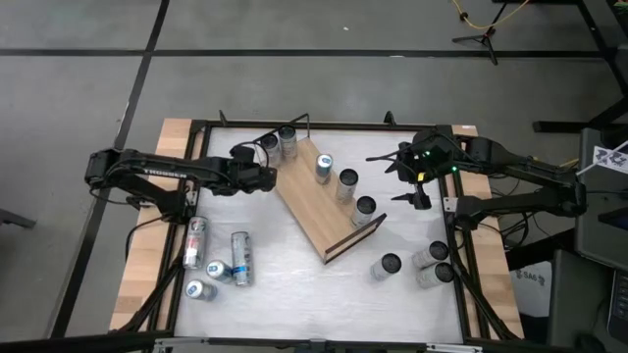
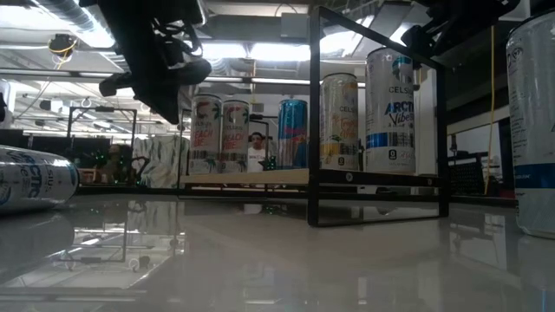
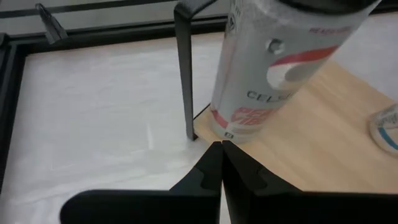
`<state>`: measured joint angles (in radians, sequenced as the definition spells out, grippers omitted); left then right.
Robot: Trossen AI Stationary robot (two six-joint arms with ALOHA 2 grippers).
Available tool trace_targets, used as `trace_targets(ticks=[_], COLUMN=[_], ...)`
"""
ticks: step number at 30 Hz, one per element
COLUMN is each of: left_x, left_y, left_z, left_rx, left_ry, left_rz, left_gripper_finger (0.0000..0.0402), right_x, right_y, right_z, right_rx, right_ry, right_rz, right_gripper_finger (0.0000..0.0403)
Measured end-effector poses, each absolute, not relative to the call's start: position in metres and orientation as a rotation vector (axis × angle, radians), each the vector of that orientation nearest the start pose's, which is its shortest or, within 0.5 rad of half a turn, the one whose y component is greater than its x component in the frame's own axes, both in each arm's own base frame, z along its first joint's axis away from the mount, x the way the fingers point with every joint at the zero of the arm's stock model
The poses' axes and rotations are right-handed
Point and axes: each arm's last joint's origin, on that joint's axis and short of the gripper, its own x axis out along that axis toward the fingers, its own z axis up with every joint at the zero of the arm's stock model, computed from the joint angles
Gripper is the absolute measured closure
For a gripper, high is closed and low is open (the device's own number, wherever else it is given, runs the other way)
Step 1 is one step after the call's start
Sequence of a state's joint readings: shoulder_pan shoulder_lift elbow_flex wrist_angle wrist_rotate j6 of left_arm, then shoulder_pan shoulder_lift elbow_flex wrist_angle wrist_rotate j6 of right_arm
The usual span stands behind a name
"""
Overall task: Place canned beverage on shelf
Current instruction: Put the right white-pink soda can on the shelf and align with the other white-pink soda can
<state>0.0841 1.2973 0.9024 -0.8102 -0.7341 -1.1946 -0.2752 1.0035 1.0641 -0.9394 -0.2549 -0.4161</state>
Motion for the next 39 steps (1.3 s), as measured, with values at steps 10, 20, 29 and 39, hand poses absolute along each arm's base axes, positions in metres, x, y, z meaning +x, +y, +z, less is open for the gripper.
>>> trace_targets(ticks=[10, 20, 29, 39], left_x=[0.24, 0.244, 0.25, 0.252], left_y=[0.041, 0.049, 0.058, 0.065], left_z=[0.221, 0.222, 0.225, 0.227], left_rx=[-0.587, -0.617, -0.621, -0.648], left_ry=[0.601, 0.538, 0.495, 0.454], left_rz=[1.281, 1.298, 1.264, 1.271], left_gripper_finger=[0.0402, 0.0402, 0.0402, 0.0402], right_x=[0.176, 0.176, 0.176, 0.176], right_y=[-0.042, -0.042, -0.042, -0.042], right_z=[0.327, 0.327, 0.327, 0.327], right_rx=[-0.162, -0.163, -0.162, -0.162], right_ry=[0.83, 0.829, 0.829, 0.829], right_rz=[0.156, 0.156, 0.156, 0.156], right_gripper_finger=[0.0024, 0.0024, 0.0024, 0.0024])
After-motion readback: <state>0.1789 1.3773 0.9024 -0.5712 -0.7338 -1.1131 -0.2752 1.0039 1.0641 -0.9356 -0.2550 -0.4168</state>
